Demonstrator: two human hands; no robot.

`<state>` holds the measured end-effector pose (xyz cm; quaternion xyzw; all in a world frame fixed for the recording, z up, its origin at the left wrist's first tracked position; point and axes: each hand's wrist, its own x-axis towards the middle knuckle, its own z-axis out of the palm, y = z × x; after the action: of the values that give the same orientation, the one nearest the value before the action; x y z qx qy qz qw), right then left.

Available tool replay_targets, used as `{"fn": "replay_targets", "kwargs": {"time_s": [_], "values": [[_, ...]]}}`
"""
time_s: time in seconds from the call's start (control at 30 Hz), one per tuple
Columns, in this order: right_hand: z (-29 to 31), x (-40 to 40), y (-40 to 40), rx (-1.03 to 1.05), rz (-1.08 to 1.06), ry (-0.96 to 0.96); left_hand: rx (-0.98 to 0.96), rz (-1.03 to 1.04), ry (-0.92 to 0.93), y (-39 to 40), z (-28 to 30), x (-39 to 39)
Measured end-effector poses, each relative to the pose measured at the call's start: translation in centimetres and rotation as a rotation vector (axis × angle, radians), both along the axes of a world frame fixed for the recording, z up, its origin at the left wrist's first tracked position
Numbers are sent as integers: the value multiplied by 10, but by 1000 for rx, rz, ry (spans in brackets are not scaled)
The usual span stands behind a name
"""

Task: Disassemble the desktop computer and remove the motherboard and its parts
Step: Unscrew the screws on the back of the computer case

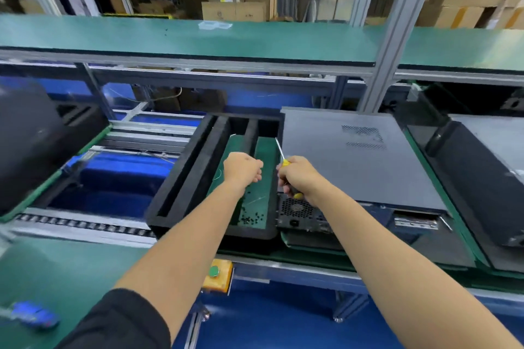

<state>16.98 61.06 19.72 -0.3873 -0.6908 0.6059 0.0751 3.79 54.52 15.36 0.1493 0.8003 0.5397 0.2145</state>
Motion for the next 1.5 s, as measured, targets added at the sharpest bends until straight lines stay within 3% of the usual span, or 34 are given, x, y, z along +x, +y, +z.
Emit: {"fn": "replay_targets", "kwargs": {"time_s": [0.17, 0.43, 0.73, 0.93, 1.2, 1.5], "values": [[-8, -35, -7, -12, -43, -28, -57, -173, -14, 1, -14, -30], [-13, -36, -6, -22, -70, -34, 124, -249, -51, 20, 1, -19], [-2, 34, -20, -18, -22, -16, 92, -296, 69, 23, 11, 55], [-18, 91, -39, -53, -14, -43, 82, -272, 90, 1, -11, 115], [-37, 127, -60, -100, 23, -84, 83, -358, -96, -21, -31, 158], [-40, 124, -52, -86, -84, -50, 129, -405, -211, -8, -31, 155]]}}
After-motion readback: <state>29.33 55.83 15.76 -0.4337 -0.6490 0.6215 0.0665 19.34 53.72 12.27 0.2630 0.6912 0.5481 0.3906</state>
